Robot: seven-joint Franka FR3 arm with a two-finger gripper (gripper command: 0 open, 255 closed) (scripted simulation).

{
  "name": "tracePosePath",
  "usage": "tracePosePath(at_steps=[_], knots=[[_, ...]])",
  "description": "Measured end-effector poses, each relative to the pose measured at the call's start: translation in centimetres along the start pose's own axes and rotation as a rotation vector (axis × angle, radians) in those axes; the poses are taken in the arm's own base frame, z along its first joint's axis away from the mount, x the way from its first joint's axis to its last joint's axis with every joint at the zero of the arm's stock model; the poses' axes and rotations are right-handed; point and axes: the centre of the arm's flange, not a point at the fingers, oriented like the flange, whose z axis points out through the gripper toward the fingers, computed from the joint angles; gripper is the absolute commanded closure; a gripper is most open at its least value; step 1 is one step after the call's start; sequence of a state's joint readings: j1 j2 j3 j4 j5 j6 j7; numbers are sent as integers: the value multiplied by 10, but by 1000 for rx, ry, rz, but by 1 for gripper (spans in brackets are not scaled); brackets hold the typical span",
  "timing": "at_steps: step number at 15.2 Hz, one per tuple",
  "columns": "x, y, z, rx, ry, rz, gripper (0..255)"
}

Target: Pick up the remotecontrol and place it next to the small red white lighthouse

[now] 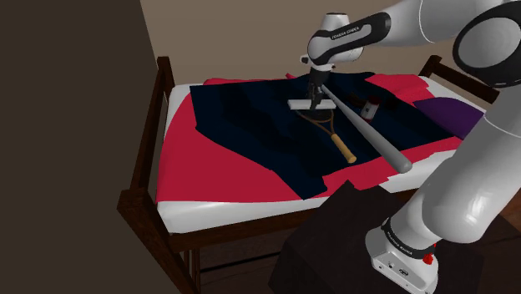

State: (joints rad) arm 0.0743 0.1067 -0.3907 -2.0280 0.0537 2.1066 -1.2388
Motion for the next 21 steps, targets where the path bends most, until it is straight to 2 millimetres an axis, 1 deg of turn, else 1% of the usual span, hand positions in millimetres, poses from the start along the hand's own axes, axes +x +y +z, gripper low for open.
tracePosePath(at_steps=[1, 3, 5, 7, 9, 12, 15, 18, 21], knots=[[-12, 3, 2, 0, 0, 0, 255], [-40, 9, -3, 0, 0, 1, 255], [-65, 13, 1, 0, 0, 1, 255], [-87, 20, 1, 0, 0, 1, 255], [-116, 22, 1, 0, 0, 1, 255], [-153, 32, -1, 0, 0, 1, 255], [-196, 35, 1, 0, 0, 1, 255], [-234, 46, 1, 0, 0, 1, 255], [-273, 49, 1, 0, 0, 1, 255]])
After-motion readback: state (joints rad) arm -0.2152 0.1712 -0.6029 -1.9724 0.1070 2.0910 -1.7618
